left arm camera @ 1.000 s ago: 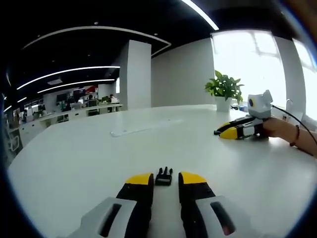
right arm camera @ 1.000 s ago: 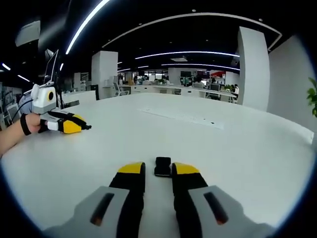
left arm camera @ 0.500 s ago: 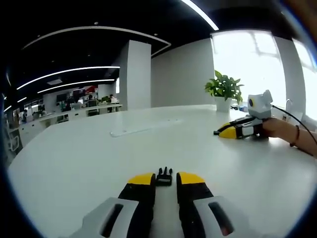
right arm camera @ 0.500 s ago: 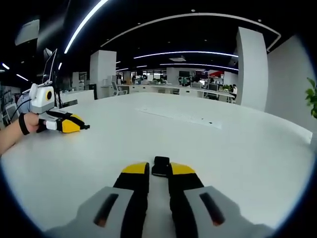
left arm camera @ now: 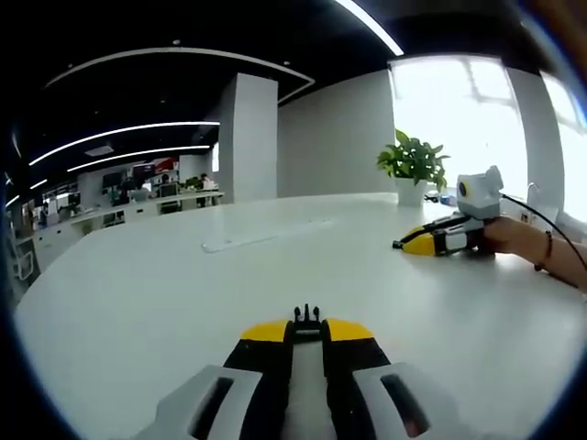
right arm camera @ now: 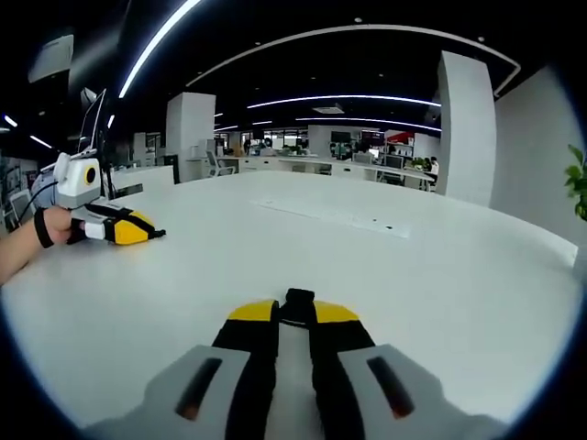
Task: Snap the two parts of the plastic buckle together until the buckle closes and remains connected.
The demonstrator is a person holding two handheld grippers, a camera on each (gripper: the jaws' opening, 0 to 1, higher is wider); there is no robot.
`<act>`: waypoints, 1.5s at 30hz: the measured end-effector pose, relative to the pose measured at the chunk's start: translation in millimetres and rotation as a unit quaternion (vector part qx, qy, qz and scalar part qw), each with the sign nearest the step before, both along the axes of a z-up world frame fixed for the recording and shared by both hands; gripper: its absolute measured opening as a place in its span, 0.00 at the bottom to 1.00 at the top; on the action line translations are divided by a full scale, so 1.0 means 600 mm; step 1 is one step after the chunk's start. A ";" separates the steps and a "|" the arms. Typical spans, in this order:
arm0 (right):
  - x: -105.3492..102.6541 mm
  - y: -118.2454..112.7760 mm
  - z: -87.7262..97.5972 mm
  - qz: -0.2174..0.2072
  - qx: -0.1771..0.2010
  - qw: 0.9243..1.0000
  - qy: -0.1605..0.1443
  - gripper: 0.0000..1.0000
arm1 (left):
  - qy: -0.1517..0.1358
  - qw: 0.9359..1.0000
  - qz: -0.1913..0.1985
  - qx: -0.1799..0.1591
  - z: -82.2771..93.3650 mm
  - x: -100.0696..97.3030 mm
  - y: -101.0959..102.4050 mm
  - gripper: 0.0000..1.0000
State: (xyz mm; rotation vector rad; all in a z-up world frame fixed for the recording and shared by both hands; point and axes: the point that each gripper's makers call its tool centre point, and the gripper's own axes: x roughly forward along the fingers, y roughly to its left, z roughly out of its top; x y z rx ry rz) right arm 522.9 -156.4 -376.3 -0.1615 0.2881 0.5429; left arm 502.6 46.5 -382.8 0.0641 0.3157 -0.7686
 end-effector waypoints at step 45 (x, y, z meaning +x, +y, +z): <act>-0.004 -0.001 0.004 -0.015 -0.019 1.000 0.011 0.12 | 0.015 1.000 0.008 0.010 0.002 0.006 0.016 0.11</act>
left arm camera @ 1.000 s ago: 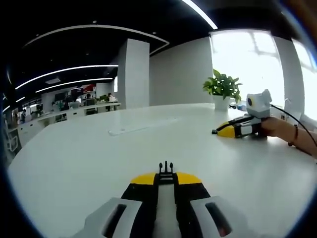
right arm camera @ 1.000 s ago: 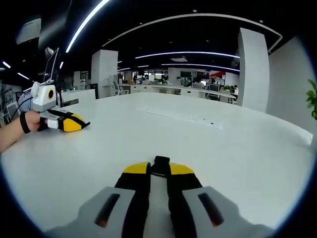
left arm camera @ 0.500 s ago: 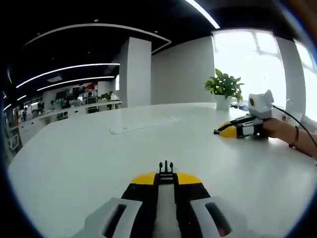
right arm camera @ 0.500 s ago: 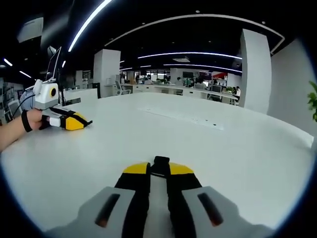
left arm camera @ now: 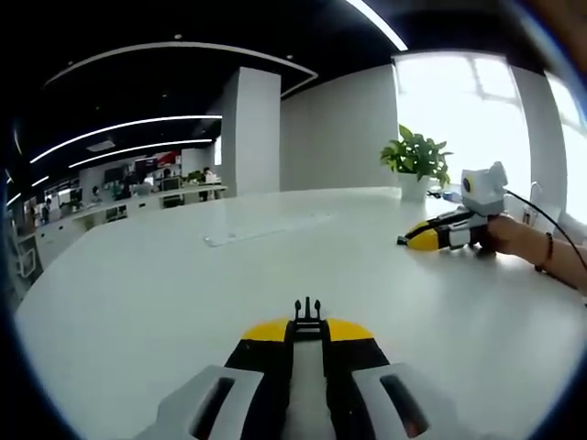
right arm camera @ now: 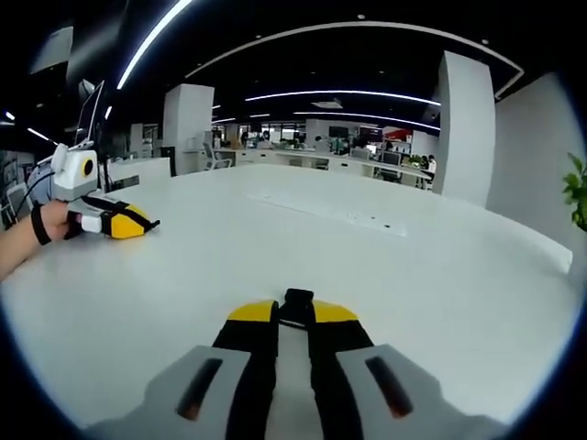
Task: Snap the two parts of the plastic buckle together until the buckle closes and remains connected.
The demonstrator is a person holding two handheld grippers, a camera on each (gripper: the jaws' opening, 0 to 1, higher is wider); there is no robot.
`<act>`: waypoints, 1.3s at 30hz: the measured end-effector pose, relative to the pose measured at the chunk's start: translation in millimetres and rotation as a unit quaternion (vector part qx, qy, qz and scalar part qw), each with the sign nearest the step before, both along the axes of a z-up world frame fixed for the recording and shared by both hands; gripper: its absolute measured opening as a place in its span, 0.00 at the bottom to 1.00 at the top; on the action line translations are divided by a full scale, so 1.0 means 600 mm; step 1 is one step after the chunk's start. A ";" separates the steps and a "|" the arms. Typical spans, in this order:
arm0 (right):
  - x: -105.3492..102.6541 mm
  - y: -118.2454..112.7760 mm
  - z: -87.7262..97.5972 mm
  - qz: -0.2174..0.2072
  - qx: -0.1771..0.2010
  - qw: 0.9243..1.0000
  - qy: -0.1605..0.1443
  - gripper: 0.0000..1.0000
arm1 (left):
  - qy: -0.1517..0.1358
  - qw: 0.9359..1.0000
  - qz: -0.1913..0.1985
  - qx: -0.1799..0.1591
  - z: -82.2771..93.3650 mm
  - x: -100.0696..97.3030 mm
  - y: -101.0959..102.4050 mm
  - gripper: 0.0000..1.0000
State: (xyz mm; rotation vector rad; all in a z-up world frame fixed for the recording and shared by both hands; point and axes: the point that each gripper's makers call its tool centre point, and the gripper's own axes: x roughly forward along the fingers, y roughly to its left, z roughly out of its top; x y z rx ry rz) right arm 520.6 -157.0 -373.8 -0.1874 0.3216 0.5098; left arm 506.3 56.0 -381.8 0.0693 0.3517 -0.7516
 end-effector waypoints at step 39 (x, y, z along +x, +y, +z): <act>0.003 -0.005 0.031 -0.019 0.048 0.999 0.011 0.12 | 0.015 1.000 0.010 -0.020 0.017 -0.011 0.004 0.11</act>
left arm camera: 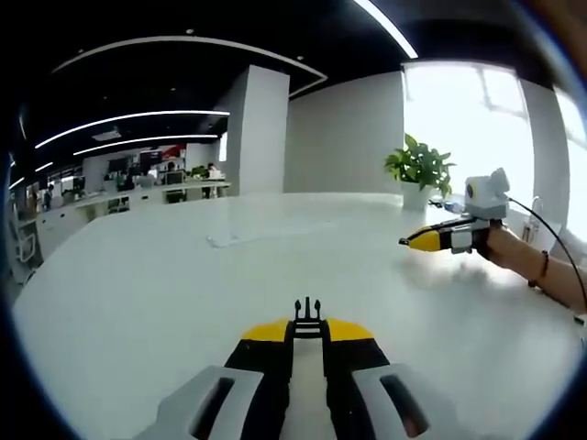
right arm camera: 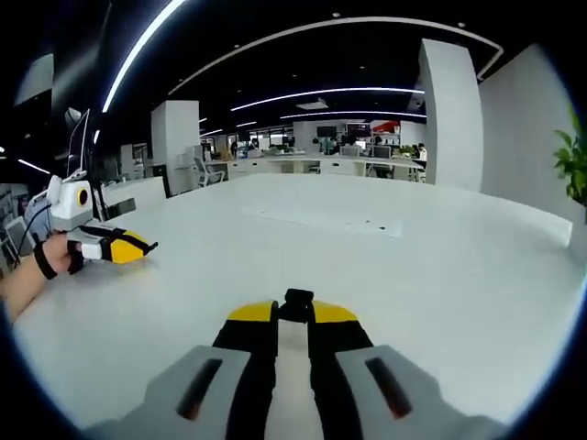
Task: Snap the two parts of the plastic buckle together until the buckle closes and remains connected.
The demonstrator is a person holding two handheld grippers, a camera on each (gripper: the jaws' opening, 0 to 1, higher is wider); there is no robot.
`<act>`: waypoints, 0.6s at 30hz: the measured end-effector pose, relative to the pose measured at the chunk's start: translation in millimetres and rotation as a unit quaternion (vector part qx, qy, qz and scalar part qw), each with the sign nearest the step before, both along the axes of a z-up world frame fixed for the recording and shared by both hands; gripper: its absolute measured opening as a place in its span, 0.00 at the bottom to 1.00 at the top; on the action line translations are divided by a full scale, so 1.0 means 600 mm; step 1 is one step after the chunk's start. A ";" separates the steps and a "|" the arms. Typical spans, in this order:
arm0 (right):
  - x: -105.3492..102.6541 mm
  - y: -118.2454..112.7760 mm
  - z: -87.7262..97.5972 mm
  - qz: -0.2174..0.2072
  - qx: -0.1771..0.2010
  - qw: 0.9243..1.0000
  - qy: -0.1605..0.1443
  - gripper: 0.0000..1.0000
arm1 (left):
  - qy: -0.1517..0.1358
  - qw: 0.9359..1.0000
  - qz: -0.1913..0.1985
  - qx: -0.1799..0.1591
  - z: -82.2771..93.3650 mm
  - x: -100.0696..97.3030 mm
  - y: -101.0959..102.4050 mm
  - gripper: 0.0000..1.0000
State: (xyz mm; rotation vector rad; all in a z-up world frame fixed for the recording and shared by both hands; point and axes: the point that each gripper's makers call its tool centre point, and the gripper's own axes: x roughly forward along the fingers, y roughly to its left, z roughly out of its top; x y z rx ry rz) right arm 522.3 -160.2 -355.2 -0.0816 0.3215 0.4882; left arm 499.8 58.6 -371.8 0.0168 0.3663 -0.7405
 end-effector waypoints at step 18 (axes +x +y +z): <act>-0.018 0.011 0.010 0.009 0.001 1.000 -0.002 0.12 | -0.003 1.000 -0.010 -0.009 0.025 -0.009 -0.007 0.11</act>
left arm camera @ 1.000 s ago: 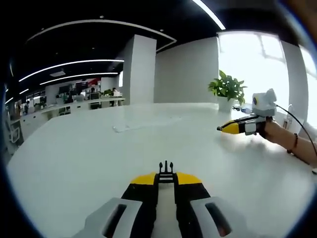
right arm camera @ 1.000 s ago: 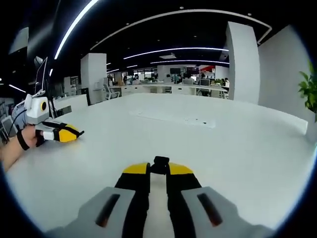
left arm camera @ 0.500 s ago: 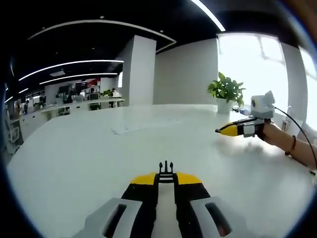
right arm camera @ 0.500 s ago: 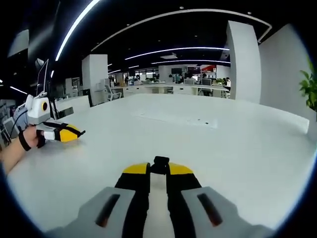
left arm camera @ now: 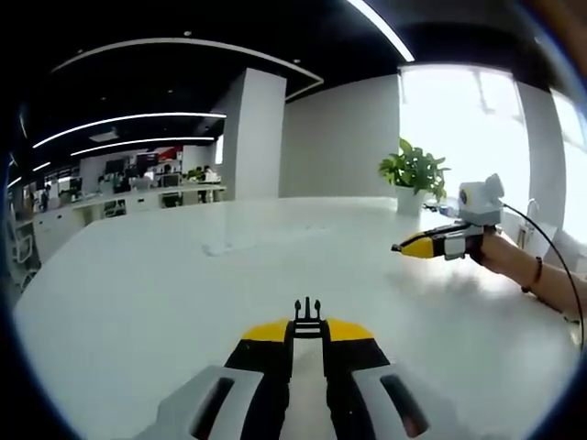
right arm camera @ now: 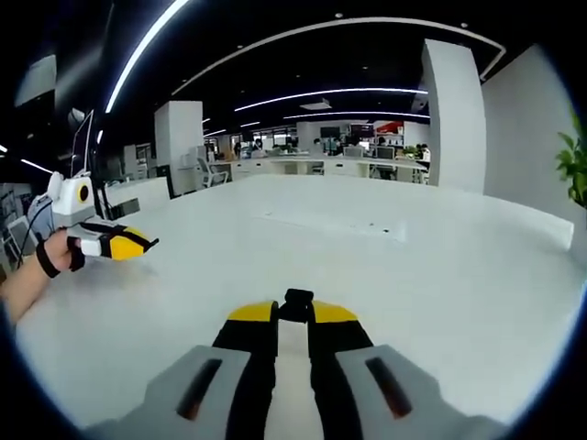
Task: Snap the two parts of the plastic buckle together until the buckle closes and remains connected.
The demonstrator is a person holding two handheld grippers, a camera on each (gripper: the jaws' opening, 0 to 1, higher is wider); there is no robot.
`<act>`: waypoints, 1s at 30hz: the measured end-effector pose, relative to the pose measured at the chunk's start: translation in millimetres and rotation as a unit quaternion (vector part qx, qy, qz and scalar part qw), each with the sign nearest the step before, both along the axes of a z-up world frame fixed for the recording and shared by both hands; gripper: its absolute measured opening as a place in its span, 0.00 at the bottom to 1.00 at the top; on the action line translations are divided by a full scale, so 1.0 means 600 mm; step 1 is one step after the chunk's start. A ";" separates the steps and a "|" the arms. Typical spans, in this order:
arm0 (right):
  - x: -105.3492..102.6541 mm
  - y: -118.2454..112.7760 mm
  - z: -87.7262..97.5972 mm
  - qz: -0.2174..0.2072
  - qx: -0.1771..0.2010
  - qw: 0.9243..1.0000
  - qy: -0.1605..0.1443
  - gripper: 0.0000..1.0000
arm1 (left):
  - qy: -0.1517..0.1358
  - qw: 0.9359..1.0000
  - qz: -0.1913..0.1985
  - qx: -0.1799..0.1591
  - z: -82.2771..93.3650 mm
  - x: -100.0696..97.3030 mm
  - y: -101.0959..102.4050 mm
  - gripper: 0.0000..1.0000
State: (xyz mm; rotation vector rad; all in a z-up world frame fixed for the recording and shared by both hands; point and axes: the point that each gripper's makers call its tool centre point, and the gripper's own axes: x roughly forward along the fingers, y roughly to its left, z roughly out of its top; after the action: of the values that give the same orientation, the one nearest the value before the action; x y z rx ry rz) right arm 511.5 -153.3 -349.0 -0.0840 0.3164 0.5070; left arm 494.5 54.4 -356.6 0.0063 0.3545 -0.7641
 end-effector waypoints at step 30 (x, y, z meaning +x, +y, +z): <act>-0.009 0.010 -0.002 0.010 -0.004 1.000 0.002 0.12 | 0.022 0.999 0.002 -0.027 0.010 0.018 0.011 0.11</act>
State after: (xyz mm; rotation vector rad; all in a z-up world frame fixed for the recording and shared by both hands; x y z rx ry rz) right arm 505.9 -147.6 -350.2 -0.0937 0.3222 0.5257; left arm 505.2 61.0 -350.7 -0.0618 0.3753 -0.7714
